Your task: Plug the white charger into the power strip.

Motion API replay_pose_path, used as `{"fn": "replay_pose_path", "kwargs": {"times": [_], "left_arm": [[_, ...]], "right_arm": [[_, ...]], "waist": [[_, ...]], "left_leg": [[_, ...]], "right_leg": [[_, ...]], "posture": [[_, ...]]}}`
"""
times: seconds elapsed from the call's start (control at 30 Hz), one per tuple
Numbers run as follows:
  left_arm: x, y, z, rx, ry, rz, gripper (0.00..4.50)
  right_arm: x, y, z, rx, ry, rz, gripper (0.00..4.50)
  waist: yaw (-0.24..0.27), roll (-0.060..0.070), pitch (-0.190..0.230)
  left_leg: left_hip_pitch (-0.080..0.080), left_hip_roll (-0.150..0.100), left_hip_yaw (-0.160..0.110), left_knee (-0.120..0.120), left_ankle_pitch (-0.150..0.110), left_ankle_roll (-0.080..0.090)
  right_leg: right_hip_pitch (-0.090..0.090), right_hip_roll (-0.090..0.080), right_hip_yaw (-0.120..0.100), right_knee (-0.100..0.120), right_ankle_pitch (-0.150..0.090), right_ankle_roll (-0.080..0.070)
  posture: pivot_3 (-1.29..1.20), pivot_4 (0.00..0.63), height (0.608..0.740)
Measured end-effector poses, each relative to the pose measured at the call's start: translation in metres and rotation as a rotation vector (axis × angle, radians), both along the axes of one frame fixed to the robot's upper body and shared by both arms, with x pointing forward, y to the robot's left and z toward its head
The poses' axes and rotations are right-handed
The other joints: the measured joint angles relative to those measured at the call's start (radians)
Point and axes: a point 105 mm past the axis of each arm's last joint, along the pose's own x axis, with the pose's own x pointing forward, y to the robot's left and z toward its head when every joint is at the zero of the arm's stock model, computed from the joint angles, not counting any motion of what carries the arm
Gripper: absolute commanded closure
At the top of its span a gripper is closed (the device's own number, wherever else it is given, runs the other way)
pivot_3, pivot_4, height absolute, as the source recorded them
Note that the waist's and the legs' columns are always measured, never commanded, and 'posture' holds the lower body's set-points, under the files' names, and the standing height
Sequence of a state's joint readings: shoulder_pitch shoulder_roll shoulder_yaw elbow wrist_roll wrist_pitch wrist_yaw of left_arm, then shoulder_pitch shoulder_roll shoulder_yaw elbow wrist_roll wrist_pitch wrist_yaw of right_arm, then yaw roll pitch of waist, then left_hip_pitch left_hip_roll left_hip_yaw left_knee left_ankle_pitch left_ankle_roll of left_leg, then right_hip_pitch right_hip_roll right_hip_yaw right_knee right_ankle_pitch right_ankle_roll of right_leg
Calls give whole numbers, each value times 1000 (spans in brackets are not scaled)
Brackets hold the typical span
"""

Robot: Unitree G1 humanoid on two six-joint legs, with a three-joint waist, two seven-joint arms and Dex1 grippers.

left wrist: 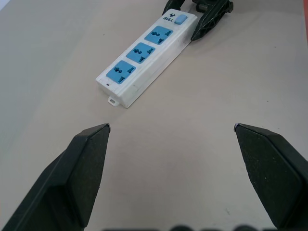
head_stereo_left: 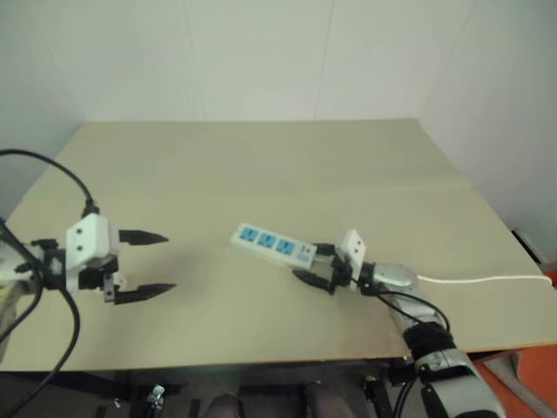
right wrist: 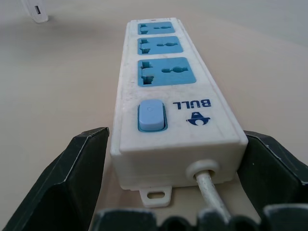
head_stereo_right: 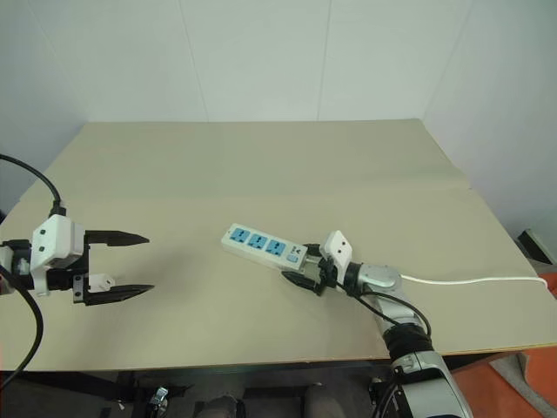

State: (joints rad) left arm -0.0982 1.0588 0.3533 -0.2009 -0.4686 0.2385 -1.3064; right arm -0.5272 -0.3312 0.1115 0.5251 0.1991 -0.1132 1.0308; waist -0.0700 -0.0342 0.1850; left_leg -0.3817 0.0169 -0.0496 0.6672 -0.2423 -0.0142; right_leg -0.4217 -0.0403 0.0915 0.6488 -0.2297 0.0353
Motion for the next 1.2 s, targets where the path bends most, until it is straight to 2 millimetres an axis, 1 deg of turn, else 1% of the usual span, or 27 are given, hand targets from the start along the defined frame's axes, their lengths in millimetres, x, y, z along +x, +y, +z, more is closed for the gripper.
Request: {"fn": "replay_pose_path", "kwargs": {"times": [0.17, 0.27, 0.3, 0.33, 0.6, 0.7, 0.77, 0.87, 0.93, 1.1, 1.2], "left_arm": [[0, 1, -1, -3, 6, -1, 0], [1, 2, -2, -5, 11, 1, 0], [1, 2, -2, -4, 9, -1, 0], [1, 1, -2, -3, 6, -6, 0], [1, 1, -1, -2, 2, -11, 0], [1, 3, -1, -2, 10, -13, 0], [3, 9, 1, 23, 14, -15, 0], [8, 18, 10, 85, -3, -7, 0], [12, 25, 12, 169, 5, 1, 0], [22, 46, 3, 351, 55, 77, 0], [22, 62, -1, 451, 106, 138, 0]], "right_arm": [[0, 5, -2, 5, -2, 4, 39], [2, 9, -3, 13, -2, 0, 622], [2, 10, -4, 15, -3, 0, 962], [2, 10, -4, 18, -1, -2, 1076], [2, 15, -2, 33, -23, 7, 1075], [-1, 16, -1, 34, -20, 30, 1075], [-9, 17, -1, 26, -11, 79, 1075], [-23, 22, -3, 17, 20, 176, 1075], [-34, 25, -4, -15, 41, 262, 1075], [-51, 28, -8, -71, 57, 382, 1075], [-54, 29, -9, -75, 58, 393, 1075]], "waist": [[-4, -1, -1], [-9, -2, -1], [-11, -3, -2], [-13, -3, -2], [-28, -3, -2], [-28, -3, -2], [-28, -3, -2], [-27, -3, -2], [-28, -3, -2], [-28, -2, -1], [-29, -3, -2]], "left_leg": [[1, 1, 0, 0, 0, 0], [4, 2, 1, 0, 0, 0], [5, 2, 1, 0, 0, 0], [5, 2, 0, -1, 0, 0], [5, 2, 0, -2, 0, 0], [5, 2, 0, -2, 0, 0], [3, 2, 0, -2, 0, 0], [2, 2, 0, -2, 0, 0], [2, 2, 0, -2, 0, 0], [3, 2, 1, -2, 0, 0], [2, 2, 1, -2, 0, 0]], "right_leg": [[0, 1, 0, 0, 0, 0], [2, 2, 0, 0, 1, -1], [3, 2, 0, 0, 1, -1], [3, 2, 0, 0, 1, -1], [2, 3, 1, 0, 1, -1], [2, 3, 1, 1, 1, -1], [0, 3, 1, 0, 1, -1], [0, 3, 1, 0, 1, -1], [0, 3, 1, 0, 1, -1], [0, 4, 2, 0, -1, 1], [-1, 4, 2, 1, -1, 1]], "posture": [[0, 150, 740], [0, 150, 740], [0, 150, 740], [0, 150, 740], [0, 150, 740], [0, 150, 740], [0, 150, 740], [0, 150, 740], [0, 150, 740], [0, 150, 740], [0, 150, 740]]}}
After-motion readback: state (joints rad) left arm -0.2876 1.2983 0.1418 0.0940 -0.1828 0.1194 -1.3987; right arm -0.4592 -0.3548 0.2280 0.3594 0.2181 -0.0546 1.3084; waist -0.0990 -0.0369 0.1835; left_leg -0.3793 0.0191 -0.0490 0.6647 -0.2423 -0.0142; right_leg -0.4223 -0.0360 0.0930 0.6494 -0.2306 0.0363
